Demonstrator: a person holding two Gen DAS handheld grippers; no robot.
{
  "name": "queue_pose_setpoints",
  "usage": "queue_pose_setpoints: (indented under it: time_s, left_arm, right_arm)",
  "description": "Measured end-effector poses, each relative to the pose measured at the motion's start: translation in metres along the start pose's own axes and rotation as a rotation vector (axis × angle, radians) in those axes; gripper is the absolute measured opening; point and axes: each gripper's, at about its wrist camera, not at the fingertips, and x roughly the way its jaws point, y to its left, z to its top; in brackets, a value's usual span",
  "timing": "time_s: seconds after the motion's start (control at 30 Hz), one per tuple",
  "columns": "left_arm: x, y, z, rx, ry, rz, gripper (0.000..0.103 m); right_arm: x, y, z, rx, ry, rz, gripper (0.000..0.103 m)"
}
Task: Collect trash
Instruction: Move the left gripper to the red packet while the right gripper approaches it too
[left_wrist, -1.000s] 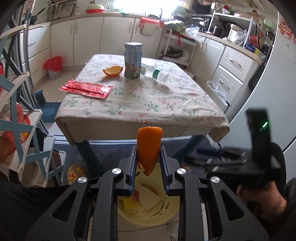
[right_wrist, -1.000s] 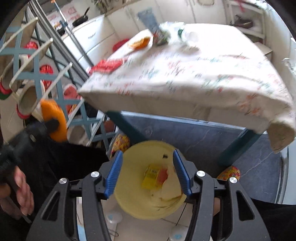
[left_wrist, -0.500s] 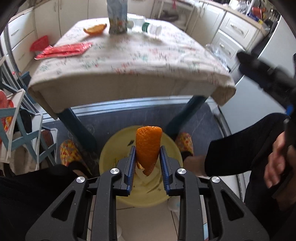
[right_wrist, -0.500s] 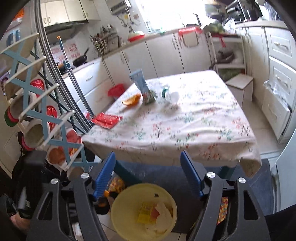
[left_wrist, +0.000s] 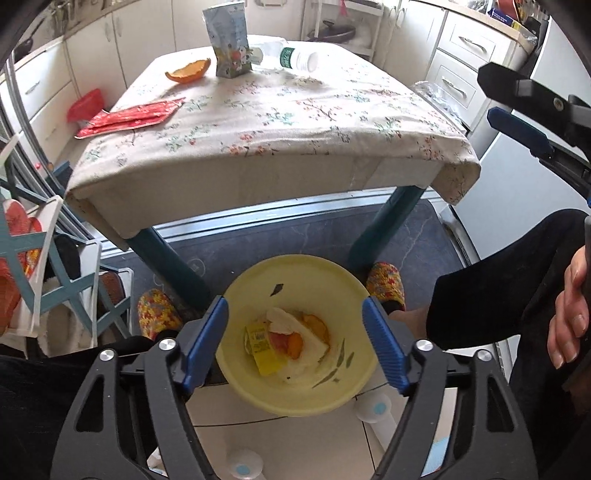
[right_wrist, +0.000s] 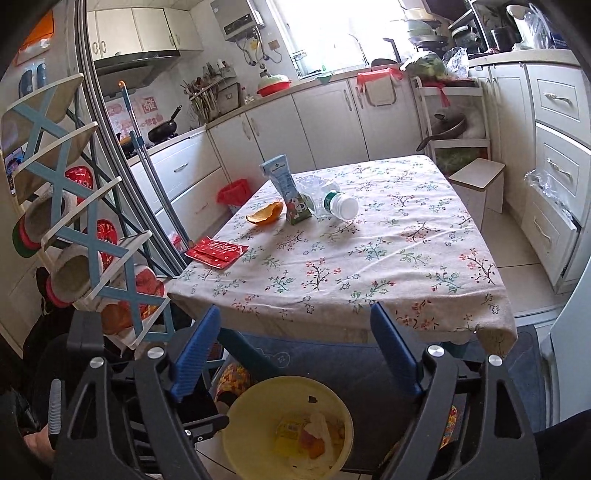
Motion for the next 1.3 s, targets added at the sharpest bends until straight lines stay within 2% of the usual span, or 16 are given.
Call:
queue_pose_setpoints:
  time_s: [0.6,1.03,1.13,1.3]
  left_arm:
    - [-0.011,0.008,0.005,-0.036,-0.070,0.048,0.082]
    - [-0.024,0.036,0.011,-0.176,-0.128,0.049,0.084]
    - [-0.031,0.049,0.020,-0.228,-0.153,0.022,0.084]
    - [-0.040,0.090,0.042,-0.380,-0.204,0.011,0.086]
  right_arm:
    - [0.000,-0.002,0.001,0.007,-0.007,-0.006,0.087]
    - [0.002,0.002,0.001,0.003,-0.006,-0.006,0.090]
    - [0.002,0.003,0.001,0.004,-0.009,-0.005,0.091]
    - [0.006,0.006,0.000,0.004,0.003,0.002,0.091]
